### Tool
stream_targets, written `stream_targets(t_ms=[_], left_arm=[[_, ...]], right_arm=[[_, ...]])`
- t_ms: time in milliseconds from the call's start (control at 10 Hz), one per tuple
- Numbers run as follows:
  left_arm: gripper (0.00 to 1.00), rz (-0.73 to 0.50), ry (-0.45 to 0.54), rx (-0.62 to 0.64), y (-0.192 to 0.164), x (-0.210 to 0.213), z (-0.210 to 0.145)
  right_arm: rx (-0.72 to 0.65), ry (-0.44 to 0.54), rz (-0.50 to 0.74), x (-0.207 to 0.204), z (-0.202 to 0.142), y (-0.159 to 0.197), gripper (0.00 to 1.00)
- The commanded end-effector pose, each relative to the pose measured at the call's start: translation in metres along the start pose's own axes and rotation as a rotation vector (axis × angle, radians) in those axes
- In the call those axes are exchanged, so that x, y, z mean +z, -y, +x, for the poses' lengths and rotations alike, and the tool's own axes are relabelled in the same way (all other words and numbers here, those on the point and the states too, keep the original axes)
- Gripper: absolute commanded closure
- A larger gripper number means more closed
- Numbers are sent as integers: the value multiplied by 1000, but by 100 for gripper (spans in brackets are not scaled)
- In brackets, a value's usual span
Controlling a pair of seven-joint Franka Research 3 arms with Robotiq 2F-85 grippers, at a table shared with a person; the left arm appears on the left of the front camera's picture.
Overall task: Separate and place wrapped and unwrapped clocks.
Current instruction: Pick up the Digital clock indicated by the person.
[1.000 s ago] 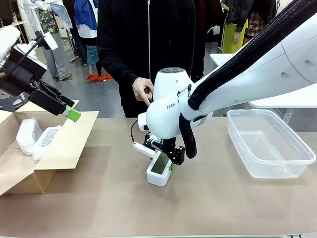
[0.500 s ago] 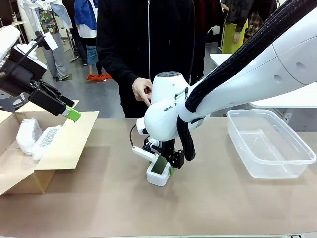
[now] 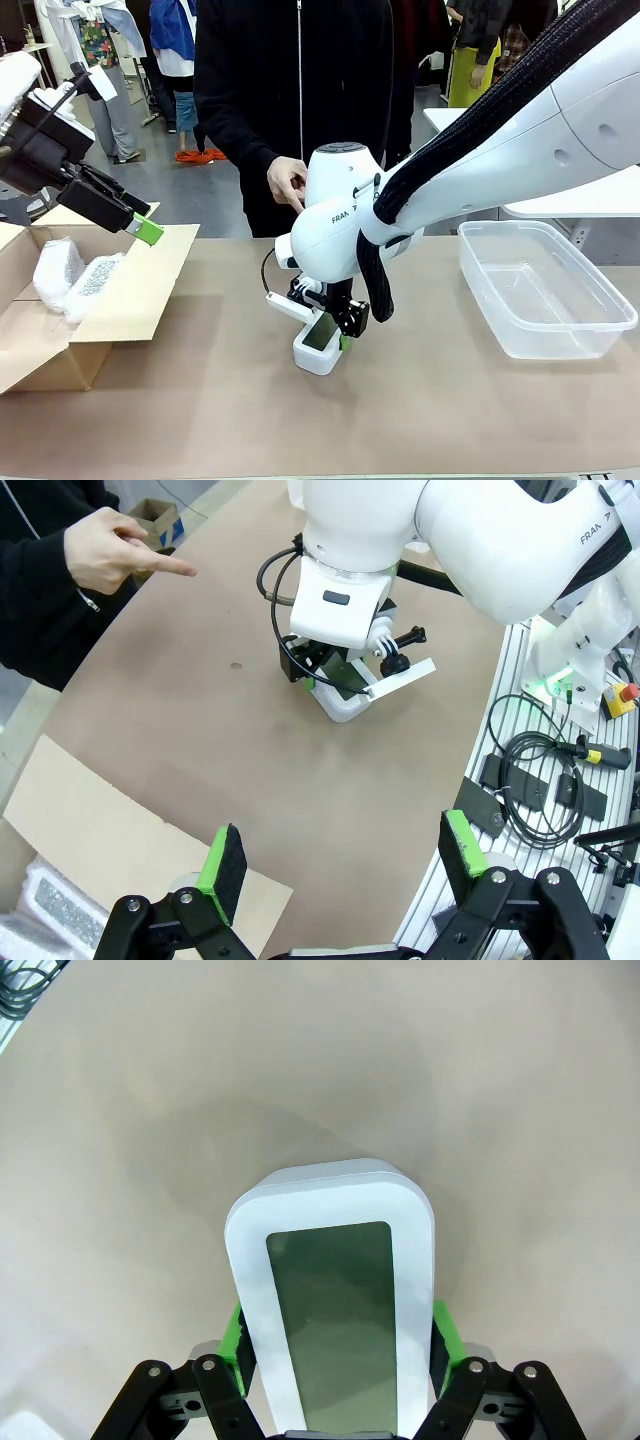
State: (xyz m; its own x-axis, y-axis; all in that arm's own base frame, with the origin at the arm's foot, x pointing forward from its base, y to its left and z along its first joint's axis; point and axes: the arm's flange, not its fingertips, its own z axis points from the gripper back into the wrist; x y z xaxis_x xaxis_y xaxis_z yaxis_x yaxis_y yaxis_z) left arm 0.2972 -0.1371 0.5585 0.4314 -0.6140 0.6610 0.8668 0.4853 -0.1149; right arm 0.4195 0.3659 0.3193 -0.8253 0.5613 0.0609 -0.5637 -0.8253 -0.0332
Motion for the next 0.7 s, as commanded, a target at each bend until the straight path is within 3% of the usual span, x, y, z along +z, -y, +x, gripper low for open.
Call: stream_targets(t_ms=[0, 200, 500, 600], left_arm=[[0, 6, -3, 5, 0, 0, 0], [0, 6, -3, 5, 0, 0, 0], [0, 6, -3, 5, 0, 0, 0], [0, 6, -3, 5, 0, 0, 0]], right_arm=[[8, 25, 5, 2, -2, 0, 55], [-91, 47, 22, 31, 1, -6, 55], [-213, 74, -39, 123, 22, -25, 55], [-272, 23, -72, 150, 34, -29, 55]])
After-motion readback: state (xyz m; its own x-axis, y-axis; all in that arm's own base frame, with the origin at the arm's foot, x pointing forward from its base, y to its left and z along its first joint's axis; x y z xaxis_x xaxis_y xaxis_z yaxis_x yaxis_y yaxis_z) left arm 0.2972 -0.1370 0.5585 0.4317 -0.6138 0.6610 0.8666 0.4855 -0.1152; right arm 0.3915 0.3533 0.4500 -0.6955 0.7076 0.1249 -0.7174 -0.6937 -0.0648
